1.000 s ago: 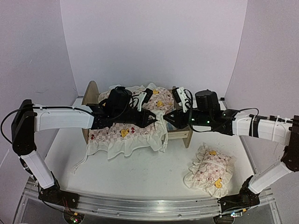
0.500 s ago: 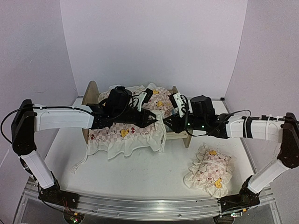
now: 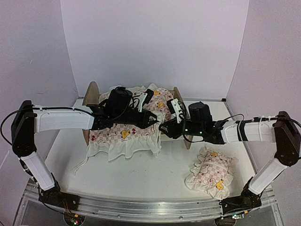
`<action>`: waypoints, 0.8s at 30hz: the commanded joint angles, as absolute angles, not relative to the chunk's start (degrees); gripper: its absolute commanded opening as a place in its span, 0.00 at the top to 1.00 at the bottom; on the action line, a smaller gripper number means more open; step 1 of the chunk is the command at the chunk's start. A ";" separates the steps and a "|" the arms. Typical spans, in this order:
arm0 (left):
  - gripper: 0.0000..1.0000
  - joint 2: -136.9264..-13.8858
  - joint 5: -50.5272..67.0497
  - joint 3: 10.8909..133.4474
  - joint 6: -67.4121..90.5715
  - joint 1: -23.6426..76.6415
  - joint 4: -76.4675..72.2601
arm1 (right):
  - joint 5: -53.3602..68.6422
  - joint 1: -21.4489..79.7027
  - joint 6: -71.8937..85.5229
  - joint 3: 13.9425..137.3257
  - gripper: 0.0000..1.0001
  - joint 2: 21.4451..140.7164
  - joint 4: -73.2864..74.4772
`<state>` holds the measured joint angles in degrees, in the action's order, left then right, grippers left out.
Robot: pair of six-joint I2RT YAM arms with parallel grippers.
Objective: Set up the pet bed
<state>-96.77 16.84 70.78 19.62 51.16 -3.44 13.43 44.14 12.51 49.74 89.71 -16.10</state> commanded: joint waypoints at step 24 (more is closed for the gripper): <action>1.00 -97.31 18.29 74.56 23.22 50.49 -7.70 | -21.71 45.33 6.04 61.04 1.00 80.66 11.37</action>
<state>-95.53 16.95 70.87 22.06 50.57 -3.68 -14.63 45.78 14.41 56.51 81.19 6.13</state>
